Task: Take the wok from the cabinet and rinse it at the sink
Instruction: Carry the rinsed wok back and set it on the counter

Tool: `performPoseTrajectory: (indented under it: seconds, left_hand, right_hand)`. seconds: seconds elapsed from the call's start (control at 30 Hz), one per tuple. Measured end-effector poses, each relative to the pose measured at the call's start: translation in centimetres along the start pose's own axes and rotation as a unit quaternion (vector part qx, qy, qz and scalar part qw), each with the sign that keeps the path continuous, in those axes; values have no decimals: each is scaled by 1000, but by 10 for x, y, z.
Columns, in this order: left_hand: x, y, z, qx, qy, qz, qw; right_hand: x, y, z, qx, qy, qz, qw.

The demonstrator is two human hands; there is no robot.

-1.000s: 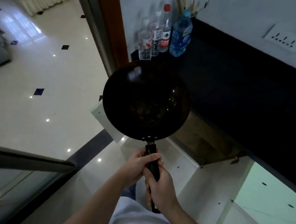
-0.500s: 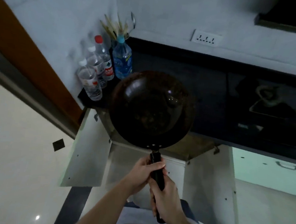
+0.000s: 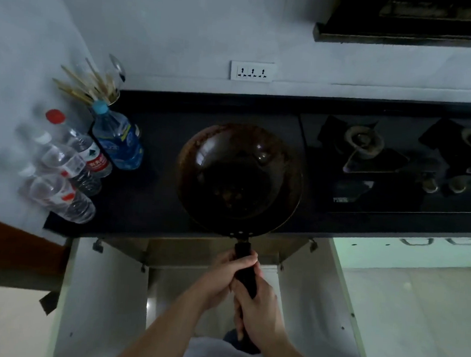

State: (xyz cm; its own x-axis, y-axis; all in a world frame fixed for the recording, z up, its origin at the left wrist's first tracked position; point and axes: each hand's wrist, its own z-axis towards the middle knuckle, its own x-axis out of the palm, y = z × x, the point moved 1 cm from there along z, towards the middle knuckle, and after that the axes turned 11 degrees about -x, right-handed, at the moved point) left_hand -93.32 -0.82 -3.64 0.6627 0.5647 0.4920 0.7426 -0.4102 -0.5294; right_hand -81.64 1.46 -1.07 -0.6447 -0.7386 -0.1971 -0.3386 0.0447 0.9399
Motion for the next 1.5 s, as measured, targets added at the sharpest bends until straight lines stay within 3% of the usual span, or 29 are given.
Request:
performPoseTrajectory:
  seconds: [0.37, 0.53, 1.17, 1.5]
  left_hand:
    - [17, -42, 56, -8, 7, -1, 1000]
    - [9, -62, 73, -24, 10, 14, 1000]
    - [-20, -133, 115, -85, 47, 85, 992]
    - [-17, -152, 117, -114, 38, 48, 992]
  right_hand:
    - [-33, 4, 64, 16, 6, 9, 1000]
    - [-28, 4, 92, 22, -7, -26, 999]
    - [-4, 35, 157, 62, -72, 52, 994]
    - [-3, 33, 176, 84, -80, 25, 993]
